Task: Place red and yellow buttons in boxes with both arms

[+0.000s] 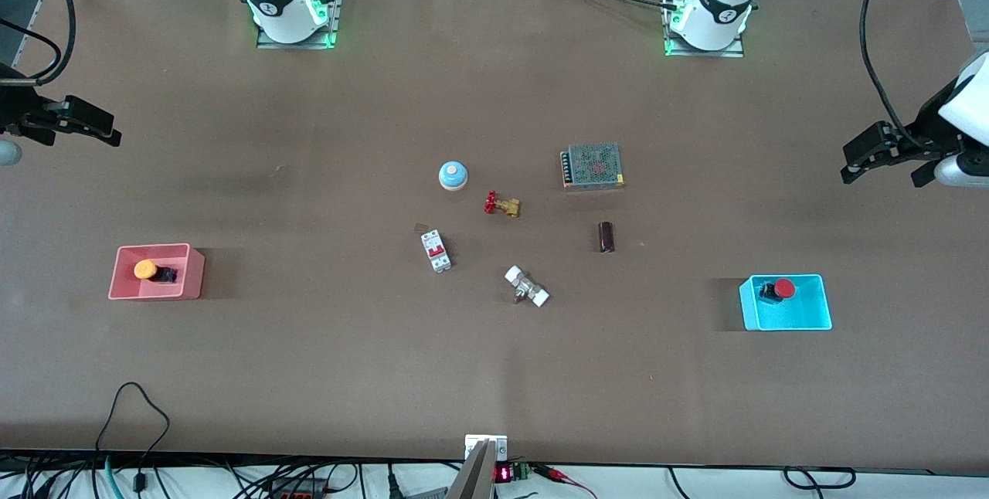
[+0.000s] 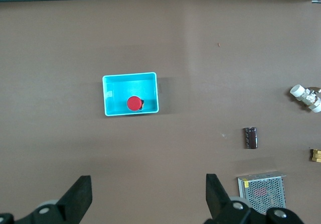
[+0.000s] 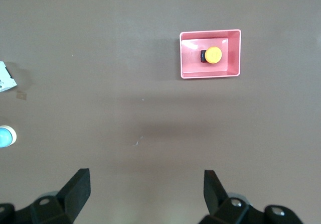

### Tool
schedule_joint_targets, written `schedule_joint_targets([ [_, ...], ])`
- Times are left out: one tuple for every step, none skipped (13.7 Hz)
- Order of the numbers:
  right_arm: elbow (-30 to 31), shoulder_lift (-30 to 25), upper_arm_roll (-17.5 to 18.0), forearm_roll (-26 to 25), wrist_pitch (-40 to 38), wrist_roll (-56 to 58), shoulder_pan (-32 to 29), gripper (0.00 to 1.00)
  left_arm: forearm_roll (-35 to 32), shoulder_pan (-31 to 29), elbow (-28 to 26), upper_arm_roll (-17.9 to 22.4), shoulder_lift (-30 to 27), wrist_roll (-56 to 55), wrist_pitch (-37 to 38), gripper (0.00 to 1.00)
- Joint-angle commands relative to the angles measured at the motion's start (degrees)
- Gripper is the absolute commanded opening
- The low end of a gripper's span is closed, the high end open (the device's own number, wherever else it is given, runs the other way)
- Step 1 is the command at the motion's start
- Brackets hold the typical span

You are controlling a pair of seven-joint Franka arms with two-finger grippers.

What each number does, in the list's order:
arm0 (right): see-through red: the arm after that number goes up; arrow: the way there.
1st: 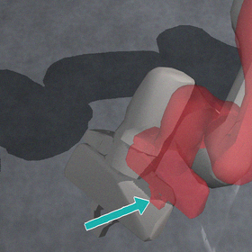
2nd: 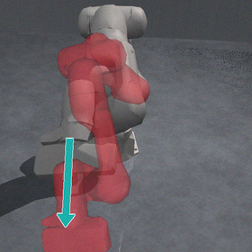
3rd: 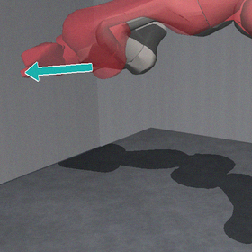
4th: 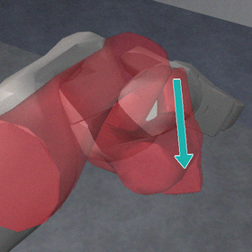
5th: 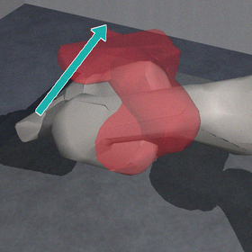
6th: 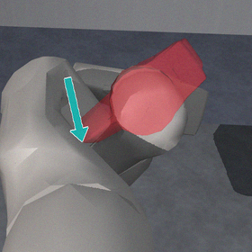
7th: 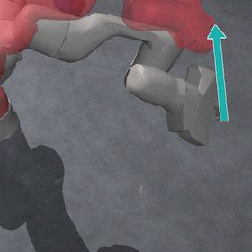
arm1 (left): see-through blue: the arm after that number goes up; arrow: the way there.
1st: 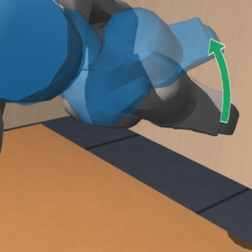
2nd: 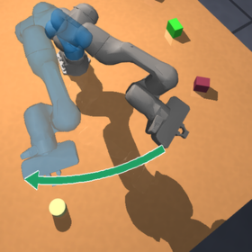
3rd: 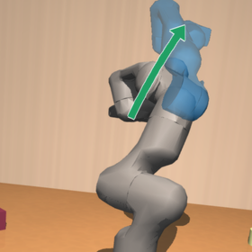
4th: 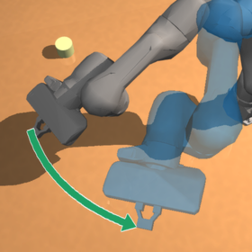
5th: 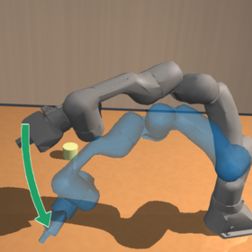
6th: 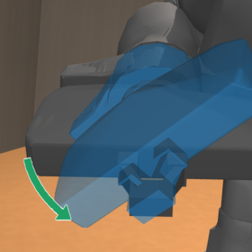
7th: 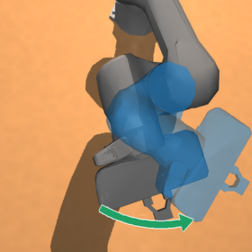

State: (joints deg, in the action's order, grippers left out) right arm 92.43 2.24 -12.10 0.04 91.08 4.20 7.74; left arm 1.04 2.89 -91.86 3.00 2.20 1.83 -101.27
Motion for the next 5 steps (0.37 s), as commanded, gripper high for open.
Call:
schedule_joint_targets([
  [1.26,-1.44,0.15,-0.92,-0.55,-0.86,0.08,1.0,1.15,-0.7,-1.48,-0.27,-1.58,1.16,-0.07,1.0],
  [1.26,-1.44,0.15,-0.92,-0.55,-0.77,0.08,1.0,1.16,-0.7,-1.3,-0.27,-1.58,1.07,0.02,1.0],
  [1.26,-1.44,0.15,-0.92,-0.55,-0.77,0.08,1.0,1.07,-0.78,-1.13,-0.19,-1.58,1.33,0.89,1.0],
  [1.26,-1.44,0.15,-0.92,-0.55,-0.77,0.08,1.0,0.89,-1.22,-1.04,-0.36,-1.67,1.77,3.16,1.0],
  [1.26,-1.44,0.15,-0.92,-0.55,-0.77,0.08,1.0,0.72,-1.31,-1.12,-0.36,-1.76,1.86,3.18,1.0],
])
